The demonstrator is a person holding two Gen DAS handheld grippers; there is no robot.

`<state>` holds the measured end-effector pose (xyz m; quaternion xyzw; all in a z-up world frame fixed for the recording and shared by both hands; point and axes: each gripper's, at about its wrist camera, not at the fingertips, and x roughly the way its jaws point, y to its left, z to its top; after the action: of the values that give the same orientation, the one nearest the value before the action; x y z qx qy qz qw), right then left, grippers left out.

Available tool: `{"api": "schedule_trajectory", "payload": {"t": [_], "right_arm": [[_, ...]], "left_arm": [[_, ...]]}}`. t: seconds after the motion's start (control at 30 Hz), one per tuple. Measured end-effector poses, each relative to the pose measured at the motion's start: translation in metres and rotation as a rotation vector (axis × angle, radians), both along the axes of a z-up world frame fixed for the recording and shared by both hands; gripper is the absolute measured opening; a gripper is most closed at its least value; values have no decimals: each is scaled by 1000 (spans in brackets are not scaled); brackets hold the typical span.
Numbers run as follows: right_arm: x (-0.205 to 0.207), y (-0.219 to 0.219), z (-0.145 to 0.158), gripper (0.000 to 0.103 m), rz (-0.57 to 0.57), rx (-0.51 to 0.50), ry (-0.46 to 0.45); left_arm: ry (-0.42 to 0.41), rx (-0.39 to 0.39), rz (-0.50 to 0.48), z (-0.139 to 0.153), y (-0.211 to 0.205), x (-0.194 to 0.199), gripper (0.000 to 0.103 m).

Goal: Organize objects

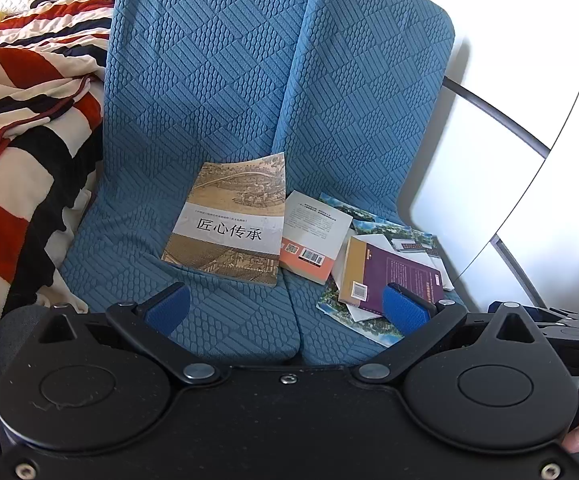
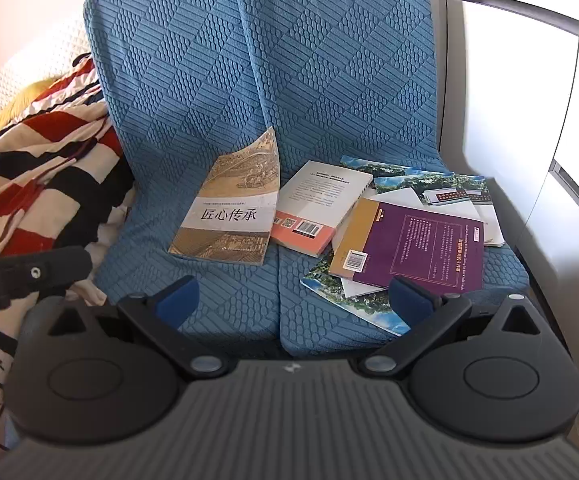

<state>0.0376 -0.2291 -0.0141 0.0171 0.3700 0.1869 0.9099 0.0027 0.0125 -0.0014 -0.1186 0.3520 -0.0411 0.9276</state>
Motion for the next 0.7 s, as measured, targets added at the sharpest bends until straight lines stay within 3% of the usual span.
{"api": "schedule_trajectory", "payload": {"t": [0.7], "right_arm": [[4,0,0,103,14,8,-12]], "left_arm": [[-4,-15,47,-3,10,-2,102]]}}
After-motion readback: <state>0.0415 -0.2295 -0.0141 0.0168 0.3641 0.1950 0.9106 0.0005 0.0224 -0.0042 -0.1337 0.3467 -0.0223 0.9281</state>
